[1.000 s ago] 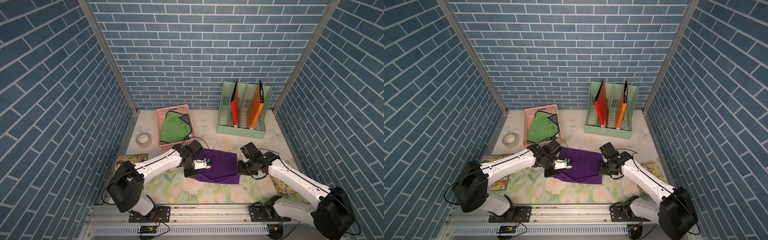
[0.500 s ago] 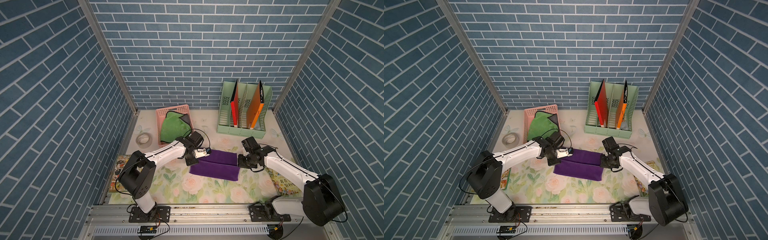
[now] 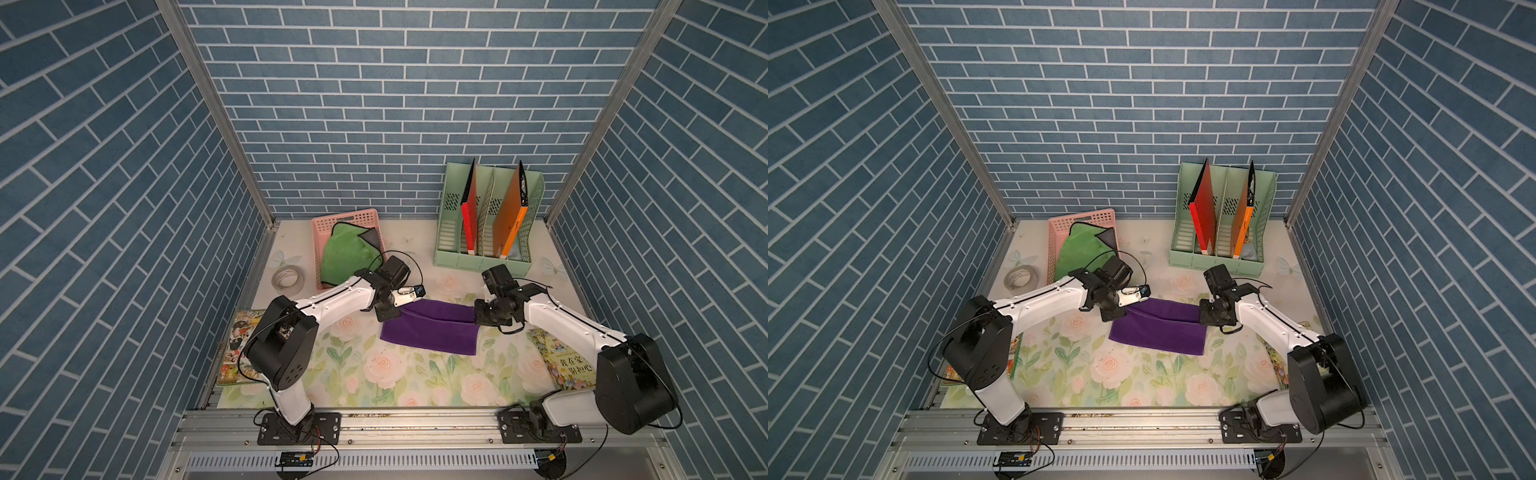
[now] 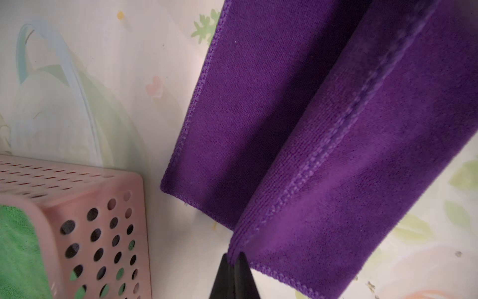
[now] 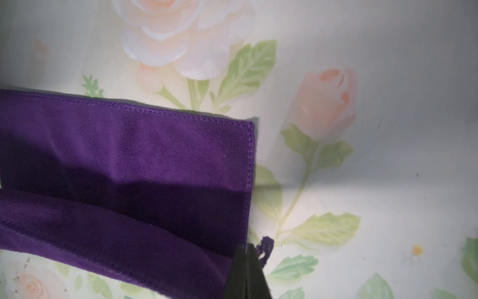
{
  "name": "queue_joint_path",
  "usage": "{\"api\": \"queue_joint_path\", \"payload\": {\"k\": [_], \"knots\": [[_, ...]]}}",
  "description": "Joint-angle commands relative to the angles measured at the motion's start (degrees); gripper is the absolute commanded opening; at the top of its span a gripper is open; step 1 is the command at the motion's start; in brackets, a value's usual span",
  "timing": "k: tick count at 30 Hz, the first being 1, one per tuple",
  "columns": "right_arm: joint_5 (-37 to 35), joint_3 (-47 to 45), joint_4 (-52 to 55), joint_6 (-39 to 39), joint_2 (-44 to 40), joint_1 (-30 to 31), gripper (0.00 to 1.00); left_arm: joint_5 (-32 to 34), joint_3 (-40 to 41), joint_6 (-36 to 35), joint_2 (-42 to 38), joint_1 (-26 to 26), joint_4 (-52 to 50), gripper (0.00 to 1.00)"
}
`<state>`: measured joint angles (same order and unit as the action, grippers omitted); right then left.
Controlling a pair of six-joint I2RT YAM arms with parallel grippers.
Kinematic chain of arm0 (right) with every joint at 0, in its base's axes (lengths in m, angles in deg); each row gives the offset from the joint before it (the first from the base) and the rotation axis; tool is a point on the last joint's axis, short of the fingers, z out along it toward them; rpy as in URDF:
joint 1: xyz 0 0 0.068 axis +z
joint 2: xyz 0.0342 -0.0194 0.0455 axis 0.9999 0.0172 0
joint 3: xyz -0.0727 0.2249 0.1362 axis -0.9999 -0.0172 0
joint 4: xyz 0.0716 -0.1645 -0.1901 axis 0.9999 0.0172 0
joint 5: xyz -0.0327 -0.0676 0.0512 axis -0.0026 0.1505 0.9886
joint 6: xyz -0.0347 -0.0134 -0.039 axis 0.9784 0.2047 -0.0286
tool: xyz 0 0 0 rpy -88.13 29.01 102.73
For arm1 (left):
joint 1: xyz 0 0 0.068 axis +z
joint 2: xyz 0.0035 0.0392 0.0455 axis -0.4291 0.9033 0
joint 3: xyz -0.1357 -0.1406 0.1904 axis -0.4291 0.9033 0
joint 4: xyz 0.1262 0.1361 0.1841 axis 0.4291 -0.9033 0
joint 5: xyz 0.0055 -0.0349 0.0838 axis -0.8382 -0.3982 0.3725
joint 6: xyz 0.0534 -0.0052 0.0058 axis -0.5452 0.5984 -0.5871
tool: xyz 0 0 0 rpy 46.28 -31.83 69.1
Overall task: Fold the square dishcloth
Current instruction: Fold the cleaning item at the center of the board.
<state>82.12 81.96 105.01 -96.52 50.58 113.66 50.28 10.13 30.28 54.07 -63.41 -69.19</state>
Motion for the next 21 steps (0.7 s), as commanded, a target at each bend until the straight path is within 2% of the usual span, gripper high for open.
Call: {"api": "queue_joint_path", "payload": {"k": [1, 6, 9, 11, 14, 18, 21], "knots": [[-1.57, 1.69, -1.30, 2.45, 2.50, -0.75, 0.00, 3.53, -0.50, -0.34, 1.80, 0.22, 1.56, 0.00], [-2.55, 2.64, -2.73, 3.14, 6.45, -1.15, 0.00, 6.81, -0.21, -0.36, 3.50, 0.67, 4.88, 0.02], [-3.31, 3.20, -3.78, 3.23, 7.84, -1.15, 0.00, 7.91, 0.06, -0.01, 4.33, 1.11, 6.36, 0.22], [-3.46, 3.87, -4.40, 3.32, 8.22, -1.25, 0.25, 8.90, 0.57, 0.76, 4.25, 1.63, 8.66, 0.35], [-5.09, 4.89, -5.42, 2.79, 7.72, -1.26, 0.50, 8.75, 0.07, 2.16, 3.25, 2.66, 10.96, 0.45], [-10.72, 6.89, -4.69, 2.36, 6.42, -1.26, 0.62, 7.66, -1.67, 3.15, 1.18, 3.25, 9.84, 0.46], [-14.38, 7.95, -3.76, 2.39, 3.22, -1.18, 0.66, 2.41, -2.51, 3.30, -0.76, 3.17, 4.59, 0.45]]}}
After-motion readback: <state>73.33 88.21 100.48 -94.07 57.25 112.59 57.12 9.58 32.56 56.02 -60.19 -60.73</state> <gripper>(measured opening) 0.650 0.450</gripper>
